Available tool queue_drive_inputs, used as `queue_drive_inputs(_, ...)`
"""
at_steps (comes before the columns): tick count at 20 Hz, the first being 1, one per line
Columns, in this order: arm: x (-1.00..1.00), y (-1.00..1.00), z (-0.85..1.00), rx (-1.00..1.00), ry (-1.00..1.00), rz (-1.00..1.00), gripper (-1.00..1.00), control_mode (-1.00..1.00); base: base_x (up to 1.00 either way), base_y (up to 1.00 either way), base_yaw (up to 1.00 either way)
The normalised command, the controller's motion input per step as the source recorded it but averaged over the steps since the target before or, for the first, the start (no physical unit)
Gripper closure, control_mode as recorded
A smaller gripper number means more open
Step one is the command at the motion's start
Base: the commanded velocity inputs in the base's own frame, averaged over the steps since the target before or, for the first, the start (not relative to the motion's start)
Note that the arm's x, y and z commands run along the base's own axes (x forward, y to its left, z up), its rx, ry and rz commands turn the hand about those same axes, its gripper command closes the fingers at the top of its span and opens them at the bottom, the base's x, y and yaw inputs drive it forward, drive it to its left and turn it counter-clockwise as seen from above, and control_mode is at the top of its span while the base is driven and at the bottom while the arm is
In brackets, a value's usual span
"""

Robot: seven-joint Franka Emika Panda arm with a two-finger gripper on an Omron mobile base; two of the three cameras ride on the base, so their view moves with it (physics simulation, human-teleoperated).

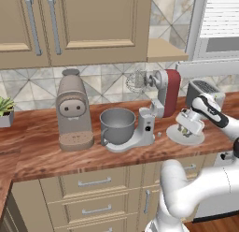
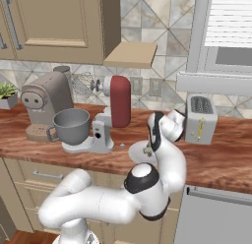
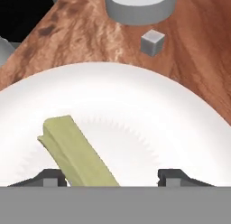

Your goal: Add butter and sugar cubes to the stand mixer bowl and then turn on the stand mixer to begin making frosting.

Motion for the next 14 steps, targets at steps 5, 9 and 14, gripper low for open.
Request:
queue_drive_inputs(5, -0.19, -0.36, -0.02, -0.05, 0.0, 0.0, 1.0, -1.0, 0.0, 0.0, 0.0)
queue_drive_inputs(9, -0.54, -0.47, 0.19, 0.0, -0.06, 0.0, 1.0, -1.0, 0.0, 0.0, 0.0)
queue_drive_inputs(14, -0.64, -0.15, 0.69, 0.0, -0.1, 0.0, 1.0, -1.0, 0.0, 0.0, 0.0)
